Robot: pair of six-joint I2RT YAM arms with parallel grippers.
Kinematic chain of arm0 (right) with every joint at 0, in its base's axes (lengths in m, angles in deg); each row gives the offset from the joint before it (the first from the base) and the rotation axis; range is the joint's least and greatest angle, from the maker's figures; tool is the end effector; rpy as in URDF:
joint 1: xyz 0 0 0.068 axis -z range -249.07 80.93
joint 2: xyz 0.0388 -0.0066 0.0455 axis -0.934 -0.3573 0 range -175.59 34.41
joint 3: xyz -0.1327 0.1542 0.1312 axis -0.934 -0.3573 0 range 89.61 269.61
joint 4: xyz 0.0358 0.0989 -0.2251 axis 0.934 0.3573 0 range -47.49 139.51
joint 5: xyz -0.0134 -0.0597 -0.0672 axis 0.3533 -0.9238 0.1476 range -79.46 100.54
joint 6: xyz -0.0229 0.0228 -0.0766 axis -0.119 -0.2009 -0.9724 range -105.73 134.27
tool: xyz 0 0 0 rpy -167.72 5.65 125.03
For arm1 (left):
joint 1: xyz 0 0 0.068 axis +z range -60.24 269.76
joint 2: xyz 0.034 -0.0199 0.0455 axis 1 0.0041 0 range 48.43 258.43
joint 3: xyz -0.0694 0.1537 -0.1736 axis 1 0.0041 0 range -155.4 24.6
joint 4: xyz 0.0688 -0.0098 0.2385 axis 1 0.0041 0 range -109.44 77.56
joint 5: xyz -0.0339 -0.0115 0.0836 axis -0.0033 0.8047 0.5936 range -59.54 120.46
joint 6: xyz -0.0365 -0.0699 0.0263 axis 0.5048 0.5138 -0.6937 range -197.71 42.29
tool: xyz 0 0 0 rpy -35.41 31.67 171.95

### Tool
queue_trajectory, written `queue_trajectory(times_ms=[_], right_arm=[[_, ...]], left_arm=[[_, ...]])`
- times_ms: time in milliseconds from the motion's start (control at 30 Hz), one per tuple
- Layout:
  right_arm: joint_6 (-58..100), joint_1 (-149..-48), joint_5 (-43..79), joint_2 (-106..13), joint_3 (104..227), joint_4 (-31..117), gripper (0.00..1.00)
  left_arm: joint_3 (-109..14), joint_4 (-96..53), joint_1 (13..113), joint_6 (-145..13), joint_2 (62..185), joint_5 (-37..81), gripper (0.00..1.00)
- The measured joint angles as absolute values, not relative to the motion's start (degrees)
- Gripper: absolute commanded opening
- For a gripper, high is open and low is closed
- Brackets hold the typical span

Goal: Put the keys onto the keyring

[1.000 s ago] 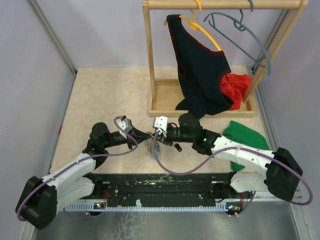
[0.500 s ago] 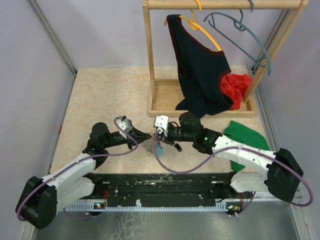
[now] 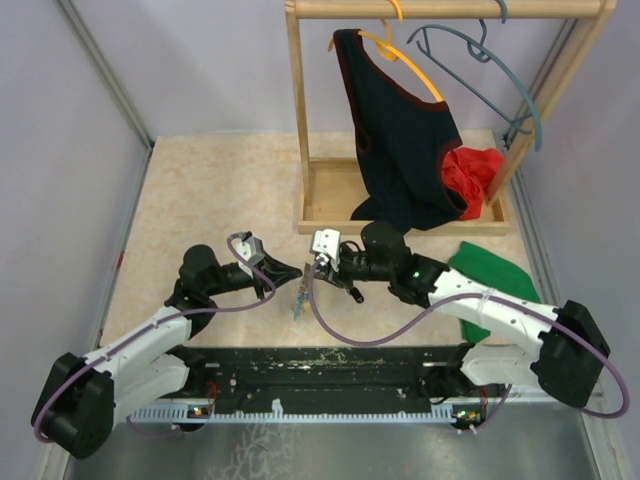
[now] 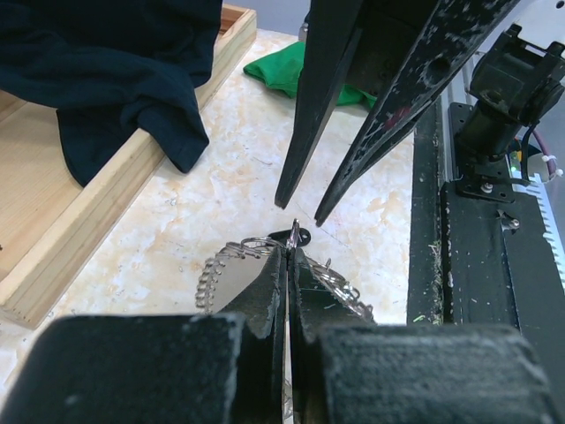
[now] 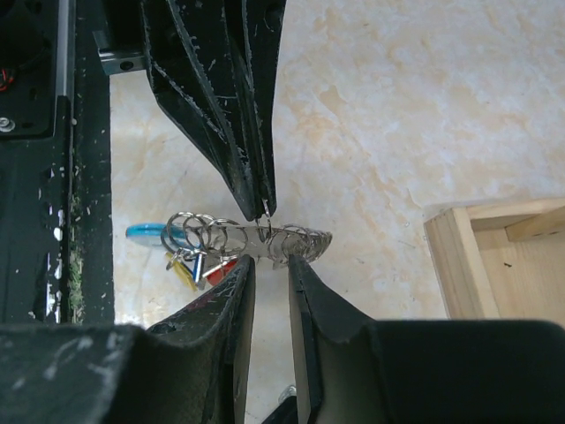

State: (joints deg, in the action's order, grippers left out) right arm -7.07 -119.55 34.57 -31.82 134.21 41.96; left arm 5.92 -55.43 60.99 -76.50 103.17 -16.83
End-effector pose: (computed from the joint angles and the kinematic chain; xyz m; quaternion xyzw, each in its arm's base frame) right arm 0.1645 0.2459 0.2461 -0.5684 0.5841 0.3054 0.4924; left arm 0.1772 -0.1582 0.2153 0.4297 0.5620 -0.4415 0.5519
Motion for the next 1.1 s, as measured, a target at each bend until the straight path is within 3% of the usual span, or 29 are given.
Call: queue_trajectory(times_ms=[733, 1100], right_arm=[[-8.1, -119.5, 38.2, -36.6, 137.0, 43.4, 0.12], [-8.0, -119.5, 38.5, -37.3, 137.6, 43.7, 0.0]], left_arm=[[5.9, -56.0, 61.0, -76.5, 103.8, -17.8, 0.01], [5.9, -56.1, 61.0, -76.5, 103.8, -18.1, 0.01]])
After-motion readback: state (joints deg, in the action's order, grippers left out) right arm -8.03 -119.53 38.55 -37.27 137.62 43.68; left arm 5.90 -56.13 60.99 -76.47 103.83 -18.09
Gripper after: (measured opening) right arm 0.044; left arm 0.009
